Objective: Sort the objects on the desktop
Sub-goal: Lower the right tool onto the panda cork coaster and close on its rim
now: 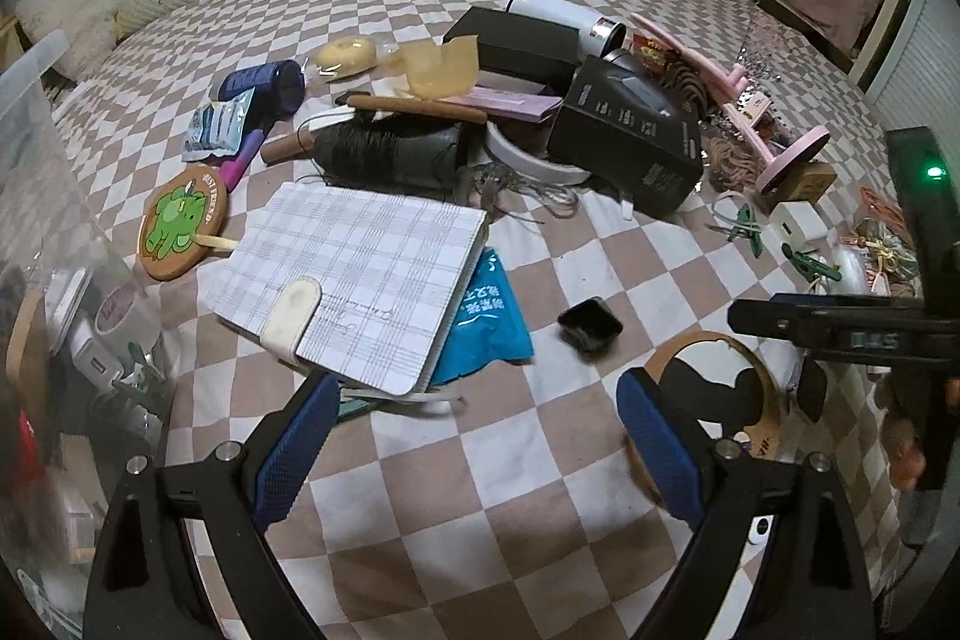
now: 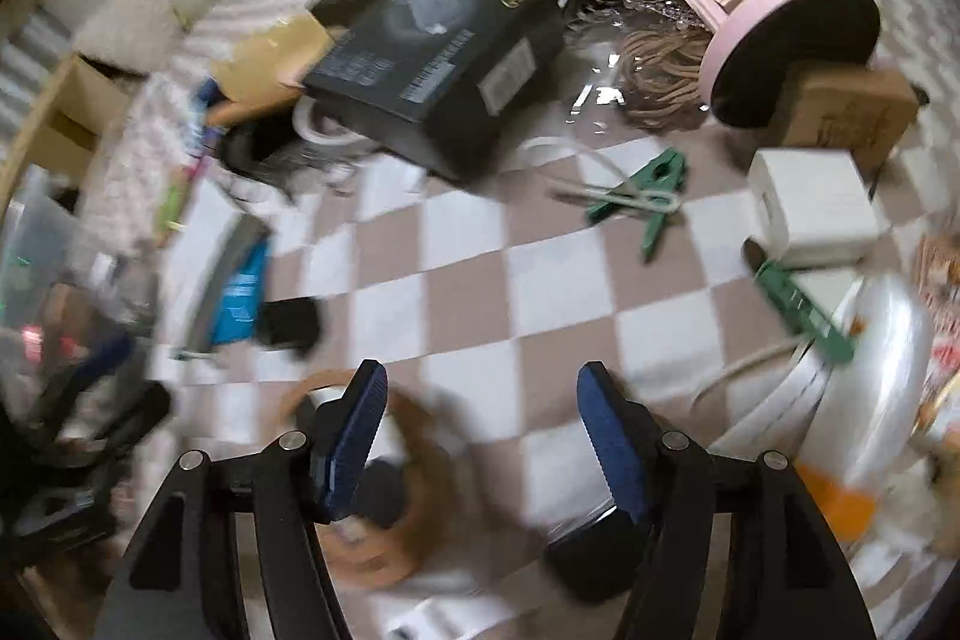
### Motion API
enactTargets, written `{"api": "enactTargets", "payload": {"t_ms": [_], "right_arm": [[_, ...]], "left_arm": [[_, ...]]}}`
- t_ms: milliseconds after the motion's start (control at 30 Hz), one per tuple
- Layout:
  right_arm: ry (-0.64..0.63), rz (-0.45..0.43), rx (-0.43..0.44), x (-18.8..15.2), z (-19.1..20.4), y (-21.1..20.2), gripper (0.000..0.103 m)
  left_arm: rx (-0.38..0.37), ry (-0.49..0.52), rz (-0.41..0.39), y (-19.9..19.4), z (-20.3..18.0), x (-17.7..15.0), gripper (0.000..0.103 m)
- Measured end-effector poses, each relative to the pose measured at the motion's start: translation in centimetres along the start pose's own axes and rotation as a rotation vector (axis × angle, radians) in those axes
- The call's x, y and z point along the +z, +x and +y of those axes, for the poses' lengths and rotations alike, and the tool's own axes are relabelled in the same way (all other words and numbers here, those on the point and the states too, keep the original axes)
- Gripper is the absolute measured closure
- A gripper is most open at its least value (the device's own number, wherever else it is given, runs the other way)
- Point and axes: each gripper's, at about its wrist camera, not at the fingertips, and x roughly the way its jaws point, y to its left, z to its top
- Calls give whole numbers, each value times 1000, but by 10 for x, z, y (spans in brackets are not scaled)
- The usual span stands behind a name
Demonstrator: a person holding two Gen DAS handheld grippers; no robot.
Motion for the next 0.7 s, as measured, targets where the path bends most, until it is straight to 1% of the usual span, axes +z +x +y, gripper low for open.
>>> {"api": "enactTargets", "payload": {"t_ms": [100,233,367,433,467,500,600,667,700], "right_arm": [[-24,19,-25,-2,5,9,37],[-120,42,-11,-11,28,8,37],[-226,61,-22,-28,53,12,37],[-265,73,-22,-30,61,12,37],[-277,66,-28,-30,63,8,37],[-276,52,-24,-29,62,4,37],[-253,14,3,-28,57,-13,37],[-255,14,37,-30,54,-21,37],[-282,16,38,-33,56,-23,37]], "left_arm": [[3,-4,6,2,3,1,10],[-1,-7,16,1,5,-1,10],[18,11,33,2,4,-5,10],[26,25,41,1,3,-8,10],[31,33,45,1,2,-10,10],[40,43,49,1,1,-12,10],[103,91,62,1,0,-18,10],[150,122,73,2,1,-21,10],[176,138,78,3,2,-23,10]]}}
